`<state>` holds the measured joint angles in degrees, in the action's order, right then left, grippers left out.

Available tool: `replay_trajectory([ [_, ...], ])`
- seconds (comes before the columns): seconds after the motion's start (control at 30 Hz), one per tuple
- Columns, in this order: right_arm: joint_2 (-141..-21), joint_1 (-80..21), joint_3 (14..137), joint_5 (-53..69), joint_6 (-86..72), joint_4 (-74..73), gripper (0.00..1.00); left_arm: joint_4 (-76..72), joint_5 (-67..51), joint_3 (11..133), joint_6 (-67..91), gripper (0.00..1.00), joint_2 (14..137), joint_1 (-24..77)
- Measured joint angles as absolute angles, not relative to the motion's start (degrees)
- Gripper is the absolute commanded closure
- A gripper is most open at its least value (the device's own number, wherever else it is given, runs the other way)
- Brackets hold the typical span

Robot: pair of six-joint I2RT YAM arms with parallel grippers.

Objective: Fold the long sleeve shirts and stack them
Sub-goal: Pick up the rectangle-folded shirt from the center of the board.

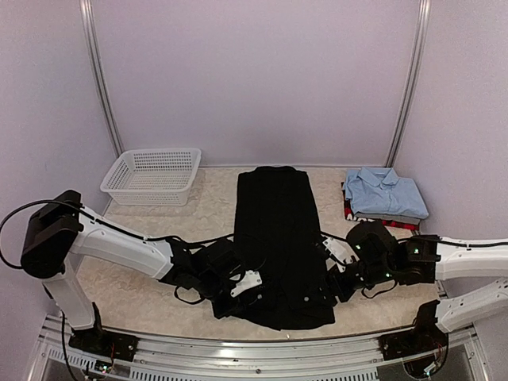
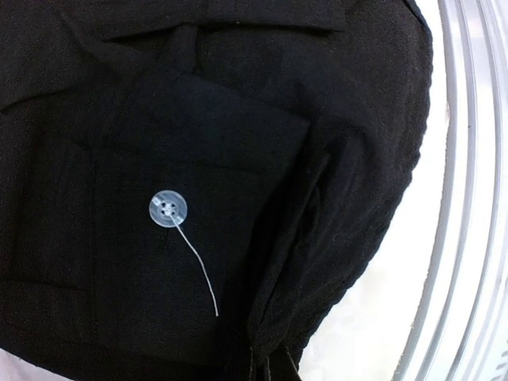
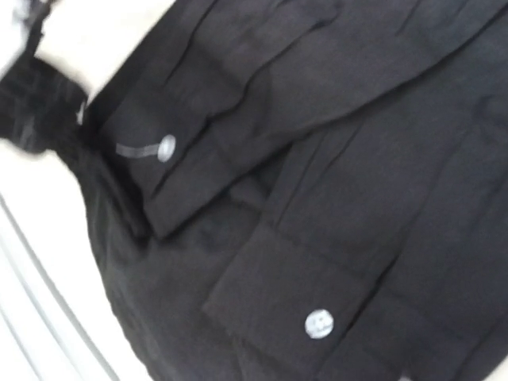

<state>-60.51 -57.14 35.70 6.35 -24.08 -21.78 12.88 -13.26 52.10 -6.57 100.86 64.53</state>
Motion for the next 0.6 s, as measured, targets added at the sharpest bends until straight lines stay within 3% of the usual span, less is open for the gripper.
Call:
replay_trajectory([
  [0.23, -63.9, -68.1, 32.4, -0.5, -28.4, -18.6, 0.24, 15.2, -15.6, 49.8, -0.1, 1.00, 98.4, 64.5],
  [0.6, -71.8, -77.3, 32.3, -7.3, -29.2, -17.5, 0.23, 19.6, -20.2, 47.9, 4.8, 1.00, 95.6, 64.5],
])
